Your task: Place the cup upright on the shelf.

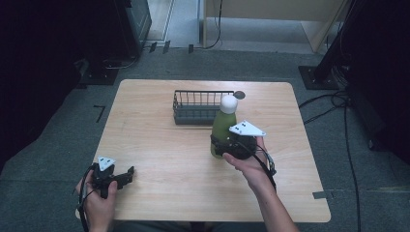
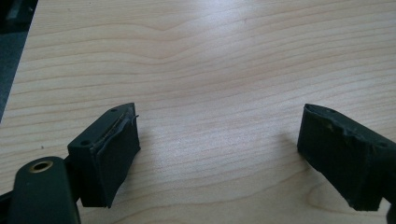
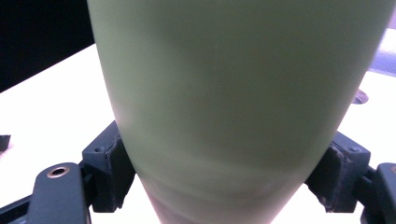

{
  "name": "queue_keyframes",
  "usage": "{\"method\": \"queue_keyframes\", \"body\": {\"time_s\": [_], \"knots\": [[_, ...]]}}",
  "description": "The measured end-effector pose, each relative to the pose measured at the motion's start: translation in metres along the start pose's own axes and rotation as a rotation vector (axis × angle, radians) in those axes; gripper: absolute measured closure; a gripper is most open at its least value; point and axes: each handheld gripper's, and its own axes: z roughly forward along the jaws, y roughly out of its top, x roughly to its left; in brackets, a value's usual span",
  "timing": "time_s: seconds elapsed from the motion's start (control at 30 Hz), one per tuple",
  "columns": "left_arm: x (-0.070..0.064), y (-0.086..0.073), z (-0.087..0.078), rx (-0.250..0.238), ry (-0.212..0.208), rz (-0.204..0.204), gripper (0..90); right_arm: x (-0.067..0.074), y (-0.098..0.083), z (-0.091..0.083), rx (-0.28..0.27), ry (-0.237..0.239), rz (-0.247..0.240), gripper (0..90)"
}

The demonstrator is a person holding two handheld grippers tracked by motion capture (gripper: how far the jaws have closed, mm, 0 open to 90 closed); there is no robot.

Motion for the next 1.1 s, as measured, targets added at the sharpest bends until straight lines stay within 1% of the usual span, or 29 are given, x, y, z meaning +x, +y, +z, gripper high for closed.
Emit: {"method": "queue_keyframes", "body": {"time_s": [0.27,0.3,0.4,0.53,0.63,0.97,1.07,1.1], "knots": [[0.0,0.0,0.0,-0.001,0.0,0.0,13.4,0.0,0.014,0.007,0.009,0.003,-0.003,20.6],[0.0,0.0,0.0,-0.001,-0.001,-0.001,13.5,0.0,0.019,0.009,0.008,-0.002,0.0,20.6],[0.0,0.0,0.0,-0.001,-0.001,0.0,13.5,0.0,0.022,0.01,0.006,-0.006,0.0,20.6],[0.0,0.0,0.0,0.0,-0.001,0.0,13.4,-0.003,0.033,0.014,0.005,-0.022,-0.008,20.6],[0.0,0.0,0.0,0.0,-0.001,0.0,13.5,-0.007,0.042,0.017,0.001,-0.032,0.003,20.6],[0.0,0.0,0.0,0.0,-0.001,0.0,13.5,-0.016,0.068,0.026,-0.031,-0.055,0.008,20.6],[0.0,0.0,0.0,0.0,-0.001,0.0,13.5,-0.018,0.072,0.029,-0.038,-0.061,0.004,20.6],[0.0,0.0,0.0,-0.001,-0.001,0.0,13.5,-0.019,0.077,0.032,-0.046,-0.07,0.004,20.6]]}}
